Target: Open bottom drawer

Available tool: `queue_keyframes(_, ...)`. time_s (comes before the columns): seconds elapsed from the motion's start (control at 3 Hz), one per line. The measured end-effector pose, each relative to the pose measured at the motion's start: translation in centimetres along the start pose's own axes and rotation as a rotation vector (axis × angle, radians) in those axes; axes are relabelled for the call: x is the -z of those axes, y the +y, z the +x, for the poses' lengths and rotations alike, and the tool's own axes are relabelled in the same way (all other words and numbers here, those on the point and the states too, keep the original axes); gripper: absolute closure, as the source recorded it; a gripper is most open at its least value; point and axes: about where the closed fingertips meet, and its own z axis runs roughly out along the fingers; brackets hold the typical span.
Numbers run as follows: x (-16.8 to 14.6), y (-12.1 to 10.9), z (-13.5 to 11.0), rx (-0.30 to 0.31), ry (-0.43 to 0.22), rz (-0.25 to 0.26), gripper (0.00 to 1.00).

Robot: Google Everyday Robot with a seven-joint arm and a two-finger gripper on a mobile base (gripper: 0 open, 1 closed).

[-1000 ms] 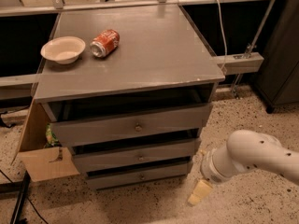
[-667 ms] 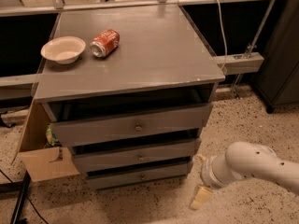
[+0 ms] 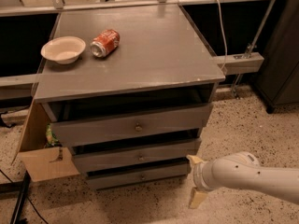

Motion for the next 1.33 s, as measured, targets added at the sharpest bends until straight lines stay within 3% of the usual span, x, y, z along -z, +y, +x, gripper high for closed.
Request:
queue_keyframes(0.33,0.0,0.0,0.1,0.000,0.000,0.002,0.00)
queue_keyframes(1.0,-3.9,-0.1,3.3,-0.061,-0.005,-0.004,0.00)
queue_keyframes(1.33,-6.4,-0.2,4.4,-0.102,-0.075,-0.005,0.00)
